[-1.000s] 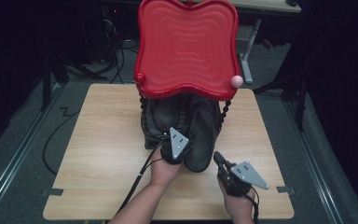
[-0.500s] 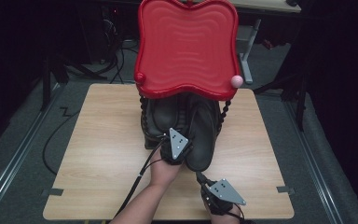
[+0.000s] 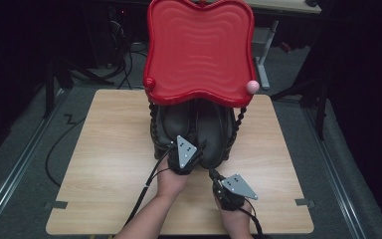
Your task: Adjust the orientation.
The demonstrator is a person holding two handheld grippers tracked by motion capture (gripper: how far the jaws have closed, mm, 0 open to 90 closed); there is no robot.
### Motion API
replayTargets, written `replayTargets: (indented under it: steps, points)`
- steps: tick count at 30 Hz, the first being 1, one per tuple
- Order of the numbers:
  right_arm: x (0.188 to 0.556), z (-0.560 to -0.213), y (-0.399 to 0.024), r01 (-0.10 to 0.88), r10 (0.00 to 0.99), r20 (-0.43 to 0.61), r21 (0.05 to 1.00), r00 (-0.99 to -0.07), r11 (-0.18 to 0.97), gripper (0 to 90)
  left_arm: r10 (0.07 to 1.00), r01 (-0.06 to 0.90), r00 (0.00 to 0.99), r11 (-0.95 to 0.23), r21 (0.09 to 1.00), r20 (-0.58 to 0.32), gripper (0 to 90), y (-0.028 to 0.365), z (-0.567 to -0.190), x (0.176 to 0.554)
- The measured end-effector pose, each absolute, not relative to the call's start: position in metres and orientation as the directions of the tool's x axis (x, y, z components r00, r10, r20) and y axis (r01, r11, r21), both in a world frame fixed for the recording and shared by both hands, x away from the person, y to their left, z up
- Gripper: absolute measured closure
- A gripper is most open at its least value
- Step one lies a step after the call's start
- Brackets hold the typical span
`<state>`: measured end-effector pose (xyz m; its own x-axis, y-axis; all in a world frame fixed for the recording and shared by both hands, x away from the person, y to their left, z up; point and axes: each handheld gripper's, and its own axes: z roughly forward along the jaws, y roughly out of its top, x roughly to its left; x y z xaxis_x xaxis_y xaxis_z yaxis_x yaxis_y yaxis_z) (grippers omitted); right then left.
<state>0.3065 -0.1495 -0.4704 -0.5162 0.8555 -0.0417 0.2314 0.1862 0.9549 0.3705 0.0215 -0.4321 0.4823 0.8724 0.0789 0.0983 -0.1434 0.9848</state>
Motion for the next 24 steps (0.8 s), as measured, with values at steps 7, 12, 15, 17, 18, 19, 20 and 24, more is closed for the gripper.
replayTargets:
  steps: [7,12,15,17,18,19,20,24]
  points:
    - [0.322,-0.467,-0.141,0.233,0.865,-0.011,0.961,-0.501,0.147,88.9,0.873,0.090,0.483,-0.131,0.987,0.071,59.1,0.030,-0.433,0.368]
    - [0.332,-0.463,-0.133,0.233,0.869,0.003,0.964,-0.495,0.129,88.4,0.867,0.078,0.495,-0.119,0.990,0.065,59.0,0.044,-0.433,0.357]
    - [0.339,-0.461,-0.130,0.229,0.877,0.003,0.966,-0.481,0.122,88.4,0.856,0.071,0.511,-0.127,0.989,0.073,58.9,0.057,-0.435,0.342]
    - [0.343,-0.459,-0.129,0.224,0.882,0.000,0.967,-0.472,0.119,88.4,0.853,0.069,0.515,-0.134,0.989,0.079,58.8,0.070,-0.440,0.329]
    - [0.344,-0.458,-0.129,0.223,0.885,0.000,0.968,-0.466,0.118,88.4,0.853,0.070,0.516,-0.132,0.989,0.077,58.8,0.074,-0.442,0.324]
    - [0.346,-0.457,-0.129,0.223,0.886,0.003,0.968,-0.463,0.113,88.4,0.853,0.073,0.515,-0.146,0.987,0.088,58.7,0.082,-0.446,0.316]
    - [0.346,-0.457,-0.129,0.223,0.886,0.003,0.968,-0.463,0.113,88.4,0.853,0.073,0.515,-0.146,0.987,0.088,58.7,0.082,-0.446,0.316]
    - [0.356,-0.450,-0.129,0.216,0.902,0.004,0.971,-0.431,0.099,88.0,0.860,0.083,0.498,-0.174,0.981,0.111,57.9,0.108,-0.462,0.293]
